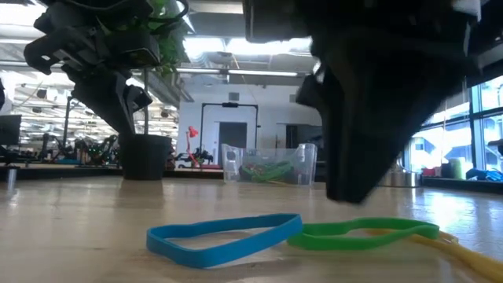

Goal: Pick and place rubber bands into bin
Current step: Put the green rubber band into the transparent bin

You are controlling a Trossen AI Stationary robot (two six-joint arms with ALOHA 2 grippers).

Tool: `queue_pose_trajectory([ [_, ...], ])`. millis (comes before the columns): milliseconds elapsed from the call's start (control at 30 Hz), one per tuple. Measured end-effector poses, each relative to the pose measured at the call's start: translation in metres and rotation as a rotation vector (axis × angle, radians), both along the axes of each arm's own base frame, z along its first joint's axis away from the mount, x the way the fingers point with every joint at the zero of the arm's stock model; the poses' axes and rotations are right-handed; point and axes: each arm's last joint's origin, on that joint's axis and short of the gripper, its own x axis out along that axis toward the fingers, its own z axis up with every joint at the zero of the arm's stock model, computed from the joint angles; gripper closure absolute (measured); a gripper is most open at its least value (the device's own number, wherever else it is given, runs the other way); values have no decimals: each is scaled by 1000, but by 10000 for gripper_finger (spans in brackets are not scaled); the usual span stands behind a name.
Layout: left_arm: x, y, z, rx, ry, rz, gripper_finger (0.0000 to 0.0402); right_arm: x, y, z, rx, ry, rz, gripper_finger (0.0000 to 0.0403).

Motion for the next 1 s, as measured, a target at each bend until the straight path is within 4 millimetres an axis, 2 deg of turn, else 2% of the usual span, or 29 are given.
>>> queue_pose_trajectory([
  [333,0,0,0,1,-1,-3,400,0,1,-22,-24,67,-4,340],
  [467,0,0,0,5,-5,-7,400,-1,0,-20,-17,83,-55,391],
  [533,1,0,1,5,-9,-6,400,-4,-5,-14,-20,103,-70,392],
  [600,1,0,1,9,-12,-8,400,-8,-13,-3,-28,130,-82,391],
  [800,4,0,3,15,-46,-17,400,-19,-43,61,-76,41,-128,398],
  [933,7,0,5,15,-86,-19,400,-35,-68,104,-137,-13,-156,400],
  [1000,10,2,8,9,-131,6,400,-42,-84,118,-152,-35,-171,400],
])
